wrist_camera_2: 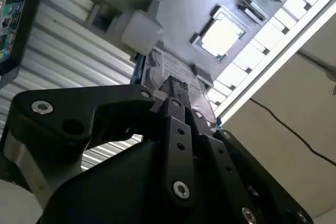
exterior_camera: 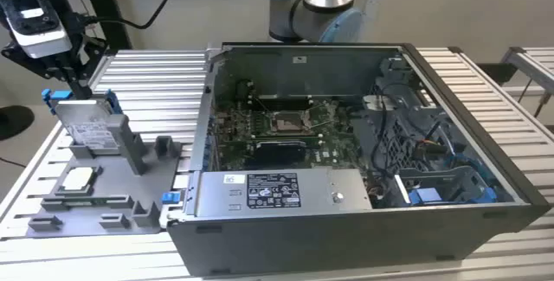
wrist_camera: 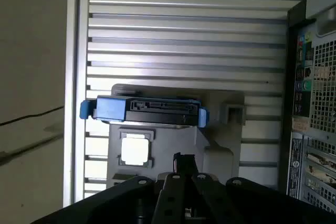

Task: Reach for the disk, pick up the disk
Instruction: 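Reach for the disk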

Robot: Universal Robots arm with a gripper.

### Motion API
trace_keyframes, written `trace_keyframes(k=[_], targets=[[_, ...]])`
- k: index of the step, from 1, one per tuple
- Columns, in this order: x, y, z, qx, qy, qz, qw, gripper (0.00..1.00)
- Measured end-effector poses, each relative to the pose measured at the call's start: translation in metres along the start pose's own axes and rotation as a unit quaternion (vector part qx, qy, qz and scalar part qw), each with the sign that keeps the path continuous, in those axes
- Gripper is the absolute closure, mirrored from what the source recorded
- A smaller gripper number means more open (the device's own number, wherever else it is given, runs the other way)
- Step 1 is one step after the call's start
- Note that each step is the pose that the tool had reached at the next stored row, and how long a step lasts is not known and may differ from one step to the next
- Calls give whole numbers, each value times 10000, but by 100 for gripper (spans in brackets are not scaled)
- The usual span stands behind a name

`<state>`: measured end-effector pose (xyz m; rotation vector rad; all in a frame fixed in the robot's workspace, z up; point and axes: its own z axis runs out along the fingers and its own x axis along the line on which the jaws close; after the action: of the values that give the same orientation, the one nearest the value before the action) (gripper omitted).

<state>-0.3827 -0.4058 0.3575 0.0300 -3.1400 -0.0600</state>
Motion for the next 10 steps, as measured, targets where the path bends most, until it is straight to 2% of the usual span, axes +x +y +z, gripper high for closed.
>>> trace_keyframes(k=[10], targets=[[0,0,0,0,0,0,10000,100]])
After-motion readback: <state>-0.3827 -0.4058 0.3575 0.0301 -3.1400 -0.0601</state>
